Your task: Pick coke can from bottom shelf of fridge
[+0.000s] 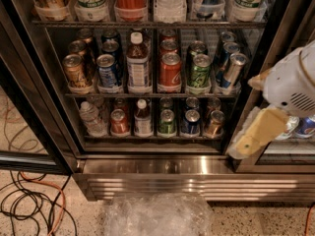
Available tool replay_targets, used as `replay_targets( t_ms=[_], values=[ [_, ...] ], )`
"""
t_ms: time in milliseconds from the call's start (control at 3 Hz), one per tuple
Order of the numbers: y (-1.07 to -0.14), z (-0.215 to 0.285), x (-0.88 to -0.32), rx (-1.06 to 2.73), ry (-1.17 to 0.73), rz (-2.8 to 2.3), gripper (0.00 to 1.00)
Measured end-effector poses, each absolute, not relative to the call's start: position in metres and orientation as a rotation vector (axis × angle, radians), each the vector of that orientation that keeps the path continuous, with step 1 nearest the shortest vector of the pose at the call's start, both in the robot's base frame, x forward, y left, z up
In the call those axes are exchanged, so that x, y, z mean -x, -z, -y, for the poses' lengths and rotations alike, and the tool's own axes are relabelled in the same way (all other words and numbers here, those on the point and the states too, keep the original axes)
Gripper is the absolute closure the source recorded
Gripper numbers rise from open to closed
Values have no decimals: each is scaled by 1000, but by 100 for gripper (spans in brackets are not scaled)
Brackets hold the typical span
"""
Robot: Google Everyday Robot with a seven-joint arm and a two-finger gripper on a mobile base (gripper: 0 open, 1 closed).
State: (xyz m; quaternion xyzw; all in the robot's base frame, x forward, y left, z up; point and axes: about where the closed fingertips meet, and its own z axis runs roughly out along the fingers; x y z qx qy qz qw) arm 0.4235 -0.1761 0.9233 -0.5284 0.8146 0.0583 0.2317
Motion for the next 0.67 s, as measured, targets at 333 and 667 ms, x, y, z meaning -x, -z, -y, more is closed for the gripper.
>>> replay_targets(
  t_ms=[333,667],
  values=[
    [-890,138,-423,1351,-337,-2229,0],
    [-892,135,-424,1345,-343,-2220,0]
  ],
)
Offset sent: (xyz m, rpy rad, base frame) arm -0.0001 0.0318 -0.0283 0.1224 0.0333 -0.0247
